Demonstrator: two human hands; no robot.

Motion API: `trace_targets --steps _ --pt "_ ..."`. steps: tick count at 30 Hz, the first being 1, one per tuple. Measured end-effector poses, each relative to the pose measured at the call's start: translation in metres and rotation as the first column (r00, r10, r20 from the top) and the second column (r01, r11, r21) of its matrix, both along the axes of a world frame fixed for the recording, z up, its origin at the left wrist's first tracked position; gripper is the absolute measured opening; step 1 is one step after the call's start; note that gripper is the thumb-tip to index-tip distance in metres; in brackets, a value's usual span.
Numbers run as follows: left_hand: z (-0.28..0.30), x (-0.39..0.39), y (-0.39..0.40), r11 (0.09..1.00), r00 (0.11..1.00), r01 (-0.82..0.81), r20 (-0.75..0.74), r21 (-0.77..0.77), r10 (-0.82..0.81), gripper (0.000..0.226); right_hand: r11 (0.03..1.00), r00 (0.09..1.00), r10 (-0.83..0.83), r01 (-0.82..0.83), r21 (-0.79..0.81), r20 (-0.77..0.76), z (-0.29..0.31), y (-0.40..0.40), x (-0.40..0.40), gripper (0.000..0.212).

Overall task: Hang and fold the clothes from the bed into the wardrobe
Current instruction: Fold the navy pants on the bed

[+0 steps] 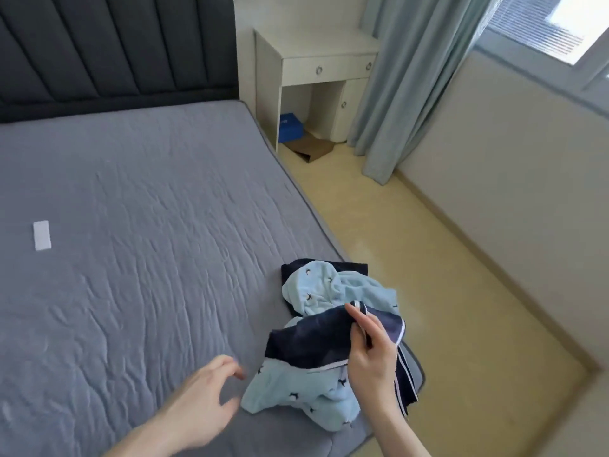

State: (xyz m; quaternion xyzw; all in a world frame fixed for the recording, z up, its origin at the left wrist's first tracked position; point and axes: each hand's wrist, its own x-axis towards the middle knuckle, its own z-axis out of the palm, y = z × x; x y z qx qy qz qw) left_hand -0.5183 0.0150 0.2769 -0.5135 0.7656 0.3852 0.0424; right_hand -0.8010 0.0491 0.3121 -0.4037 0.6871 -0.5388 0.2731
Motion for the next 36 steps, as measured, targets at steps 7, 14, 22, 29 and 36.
trace_targets --steps 7,14,22,29,36 --pt "0.104 0.041 0.041 1.0 0.975 0.0 -0.224 -0.006 -0.001 0.071 0.948 0.994 0.11 -0.109 -0.298 -0.015 0.201 0.029 0.1 0.044" --pt "0.174 0.118 0.068 0.992 0.936 -0.022 -0.345 0.127 0.065 0.131 0.765 0.955 0.199 -0.291 -0.574 -0.218 0.343 0.041 0.22 0.044" --pt "0.219 0.147 0.096 0.94 0.792 -0.328 -0.514 0.093 0.328 0.043 0.692 0.857 0.424 -0.515 -0.506 -0.293 0.397 0.052 0.34 0.048" --pt "0.246 0.217 0.084 0.678 0.365 -0.628 -0.625 0.381 0.69 0.028 0.798 0.771 0.598 -0.598 0.075 -0.218 0.302 0.068 0.334 0.094" --pt "0.307 0.259 0.082 0.531 -0.081 -0.533 -0.665 0.659 0.743 0.026 0.495 0.694 0.718 -0.564 0.661 0.055 0.105 0.146 0.351 0.085"
